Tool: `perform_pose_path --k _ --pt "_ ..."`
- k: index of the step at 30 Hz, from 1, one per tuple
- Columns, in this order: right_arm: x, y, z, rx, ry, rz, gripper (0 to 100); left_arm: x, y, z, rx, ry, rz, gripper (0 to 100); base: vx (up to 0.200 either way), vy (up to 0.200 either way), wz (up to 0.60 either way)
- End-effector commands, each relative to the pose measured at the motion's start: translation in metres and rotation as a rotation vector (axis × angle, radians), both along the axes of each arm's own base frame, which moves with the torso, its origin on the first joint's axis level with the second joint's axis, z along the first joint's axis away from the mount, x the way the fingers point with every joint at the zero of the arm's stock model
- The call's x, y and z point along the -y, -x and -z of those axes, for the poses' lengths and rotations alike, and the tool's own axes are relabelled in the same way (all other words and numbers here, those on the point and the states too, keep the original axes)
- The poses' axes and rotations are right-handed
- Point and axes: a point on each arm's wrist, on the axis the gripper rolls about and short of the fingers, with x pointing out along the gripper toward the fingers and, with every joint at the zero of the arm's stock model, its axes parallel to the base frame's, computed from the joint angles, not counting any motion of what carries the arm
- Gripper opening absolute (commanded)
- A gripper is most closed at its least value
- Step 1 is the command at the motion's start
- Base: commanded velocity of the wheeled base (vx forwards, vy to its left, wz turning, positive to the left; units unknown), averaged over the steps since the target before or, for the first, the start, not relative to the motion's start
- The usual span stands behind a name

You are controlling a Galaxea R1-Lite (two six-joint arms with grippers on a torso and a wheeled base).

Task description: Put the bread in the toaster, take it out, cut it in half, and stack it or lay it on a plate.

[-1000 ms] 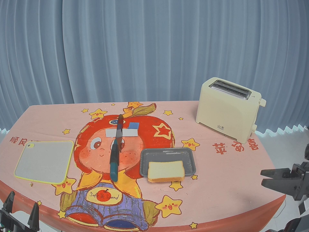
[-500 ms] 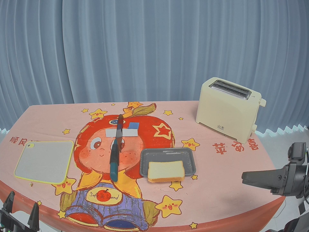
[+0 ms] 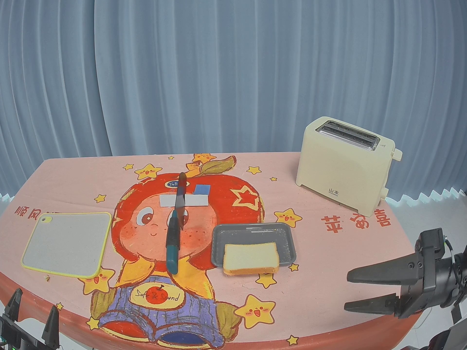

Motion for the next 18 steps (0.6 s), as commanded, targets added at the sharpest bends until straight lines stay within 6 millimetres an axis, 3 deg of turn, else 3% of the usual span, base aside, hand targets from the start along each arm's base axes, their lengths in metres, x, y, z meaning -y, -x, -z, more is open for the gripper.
perform_pose_path --k 1,18 --pt "-0.005 -0.002 0.001 -0.038 -0.005 -0.023 100 0.0 -0.001 0.005 -0.019 0.001 -0.001 100 0.0 0.0 0.0" --pt "-0.024 -0.014 0.018 0.0 -0.042 -0.046 100 0.0 -0.001 0.005 -0.019 0.001 -0.001 100 0.0 0.0 0.0"
